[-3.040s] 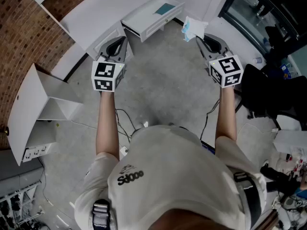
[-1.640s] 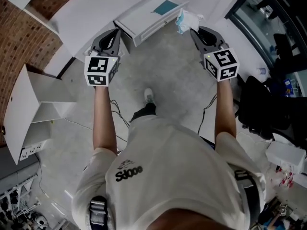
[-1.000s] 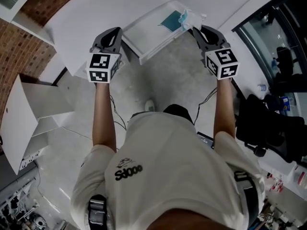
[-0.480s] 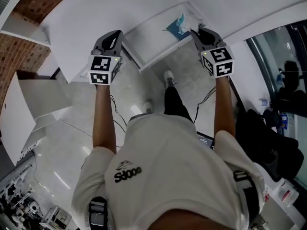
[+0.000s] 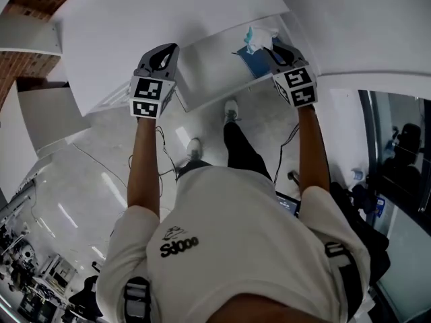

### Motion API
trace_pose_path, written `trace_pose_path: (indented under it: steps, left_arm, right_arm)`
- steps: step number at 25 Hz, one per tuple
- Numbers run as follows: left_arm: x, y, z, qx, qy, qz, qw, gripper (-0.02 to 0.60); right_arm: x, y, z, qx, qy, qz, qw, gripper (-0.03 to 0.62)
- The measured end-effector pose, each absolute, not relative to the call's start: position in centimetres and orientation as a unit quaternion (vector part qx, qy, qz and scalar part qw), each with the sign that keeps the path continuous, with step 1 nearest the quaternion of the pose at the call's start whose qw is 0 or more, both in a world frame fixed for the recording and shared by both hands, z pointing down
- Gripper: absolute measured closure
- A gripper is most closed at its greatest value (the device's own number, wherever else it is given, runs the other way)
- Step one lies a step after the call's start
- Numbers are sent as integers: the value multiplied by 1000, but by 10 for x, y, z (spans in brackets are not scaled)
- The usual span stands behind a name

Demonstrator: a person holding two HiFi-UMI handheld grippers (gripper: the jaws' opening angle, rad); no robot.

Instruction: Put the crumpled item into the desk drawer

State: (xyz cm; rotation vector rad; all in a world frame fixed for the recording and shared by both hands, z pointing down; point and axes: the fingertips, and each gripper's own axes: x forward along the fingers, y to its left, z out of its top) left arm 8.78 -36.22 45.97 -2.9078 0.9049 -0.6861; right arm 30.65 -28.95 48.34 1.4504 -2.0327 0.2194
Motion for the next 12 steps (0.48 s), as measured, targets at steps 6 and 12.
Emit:
trace_pose_path:
  steps: [6, 12]
  left_arm:
    - [96, -401, 509, -906, 344, -245, -40, 575]
    - [97, -426, 552, -882, 380, -268, -74, 574]
  right_arm:
    - [329, -333, 583, 467, -787, 126, 382, 537]
    - [339, -368, 660, 401, -795, 158, 428, 537]
